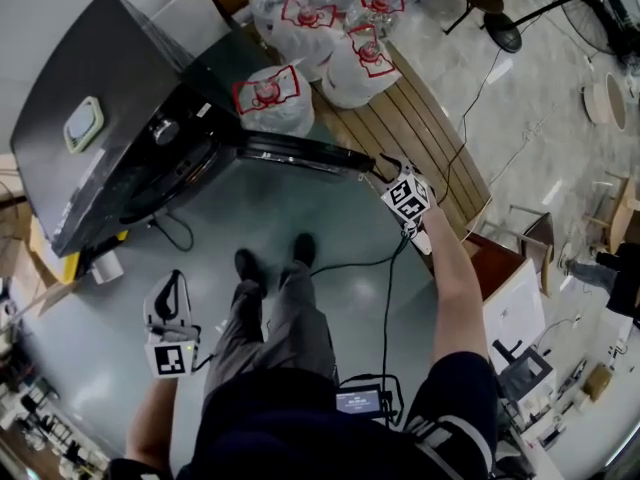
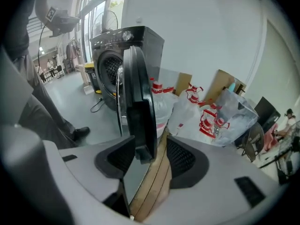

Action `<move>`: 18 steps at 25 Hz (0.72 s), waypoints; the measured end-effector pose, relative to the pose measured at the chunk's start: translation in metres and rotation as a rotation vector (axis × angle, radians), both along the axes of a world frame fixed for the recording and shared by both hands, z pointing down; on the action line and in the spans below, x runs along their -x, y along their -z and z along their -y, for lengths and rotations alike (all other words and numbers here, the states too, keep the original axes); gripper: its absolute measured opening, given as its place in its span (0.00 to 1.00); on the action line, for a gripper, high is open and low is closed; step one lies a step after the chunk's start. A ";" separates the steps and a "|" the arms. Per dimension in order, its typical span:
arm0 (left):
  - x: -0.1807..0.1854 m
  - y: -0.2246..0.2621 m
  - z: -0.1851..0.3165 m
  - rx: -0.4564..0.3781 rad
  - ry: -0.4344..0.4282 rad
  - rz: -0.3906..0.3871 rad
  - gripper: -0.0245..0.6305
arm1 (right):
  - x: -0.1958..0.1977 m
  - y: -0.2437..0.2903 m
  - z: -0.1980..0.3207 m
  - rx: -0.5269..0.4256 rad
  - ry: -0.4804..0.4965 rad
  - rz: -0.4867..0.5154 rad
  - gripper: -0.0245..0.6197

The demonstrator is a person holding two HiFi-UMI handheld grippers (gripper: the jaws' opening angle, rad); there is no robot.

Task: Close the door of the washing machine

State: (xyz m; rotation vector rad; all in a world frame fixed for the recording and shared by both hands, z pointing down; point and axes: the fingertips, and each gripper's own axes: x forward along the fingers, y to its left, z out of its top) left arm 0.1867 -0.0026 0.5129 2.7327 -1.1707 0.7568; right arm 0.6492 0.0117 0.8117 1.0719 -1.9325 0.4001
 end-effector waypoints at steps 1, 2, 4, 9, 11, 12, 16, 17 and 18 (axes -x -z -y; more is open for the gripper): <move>0.000 -0.001 0.000 0.000 0.004 0.005 0.07 | 0.000 -0.003 0.001 0.009 0.013 0.005 0.39; 0.000 -0.003 0.000 0.000 0.007 0.009 0.07 | 0.000 -0.006 0.002 0.017 0.026 0.008 0.38; 0.000 -0.006 -0.001 0.002 0.012 0.017 0.07 | 0.002 -0.012 0.002 0.030 0.055 0.014 0.38; 0.000 -0.009 -0.002 0.009 0.028 0.030 0.07 | -0.001 -0.026 0.003 0.077 0.113 0.016 0.35; 0.001 -0.011 -0.001 0.006 0.028 0.037 0.07 | -0.004 -0.031 0.005 0.088 0.128 0.012 0.33; 0.002 -0.011 -0.001 0.006 0.030 0.041 0.07 | -0.005 -0.032 0.007 0.091 0.133 0.010 0.30; 0.004 -0.014 -0.002 0.009 0.039 0.053 0.07 | -0.007 -0.037 0.011 0.105 0.152 0.019 0.30; 0.004 -0.015 -0.002 0.011 0.040 0.056 0.07 | -0.006 -0.040 0.012 0.110 0.159 0.023 0.30; 0.004 -0.016 -0.001 0.012 0.040 0.059 0.07 | -0.005 -0.043 0.012 0.118 0.170 0.027 0.30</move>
